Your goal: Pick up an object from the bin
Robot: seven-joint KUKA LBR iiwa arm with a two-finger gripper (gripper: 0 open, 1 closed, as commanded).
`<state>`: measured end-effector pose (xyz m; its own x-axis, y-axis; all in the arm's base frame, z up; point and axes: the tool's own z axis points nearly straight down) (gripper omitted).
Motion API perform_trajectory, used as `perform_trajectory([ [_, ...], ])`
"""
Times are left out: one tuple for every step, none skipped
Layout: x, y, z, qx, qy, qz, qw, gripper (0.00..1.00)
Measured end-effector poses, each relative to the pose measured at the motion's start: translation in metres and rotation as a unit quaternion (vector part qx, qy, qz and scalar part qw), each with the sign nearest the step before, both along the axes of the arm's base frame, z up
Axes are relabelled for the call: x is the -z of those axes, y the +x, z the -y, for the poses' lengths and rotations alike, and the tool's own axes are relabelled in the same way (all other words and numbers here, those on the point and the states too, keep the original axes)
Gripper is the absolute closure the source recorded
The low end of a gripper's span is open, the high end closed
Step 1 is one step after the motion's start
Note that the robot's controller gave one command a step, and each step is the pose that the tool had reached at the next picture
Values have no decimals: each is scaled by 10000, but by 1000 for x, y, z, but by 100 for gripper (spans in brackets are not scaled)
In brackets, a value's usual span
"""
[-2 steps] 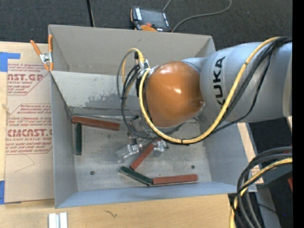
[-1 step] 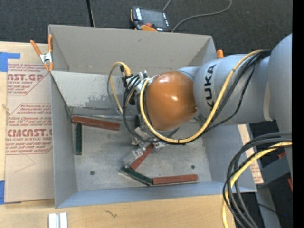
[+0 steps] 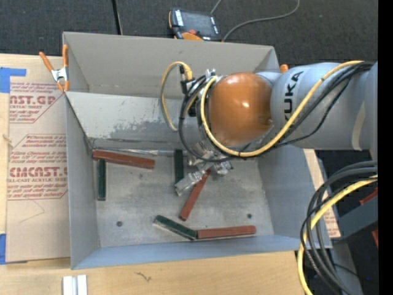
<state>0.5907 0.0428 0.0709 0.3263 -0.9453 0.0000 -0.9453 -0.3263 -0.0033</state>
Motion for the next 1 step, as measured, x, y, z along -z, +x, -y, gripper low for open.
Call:
perform_trajectory([
  [2, -26, 8, 133, 9, -32, 9999, 0],
])
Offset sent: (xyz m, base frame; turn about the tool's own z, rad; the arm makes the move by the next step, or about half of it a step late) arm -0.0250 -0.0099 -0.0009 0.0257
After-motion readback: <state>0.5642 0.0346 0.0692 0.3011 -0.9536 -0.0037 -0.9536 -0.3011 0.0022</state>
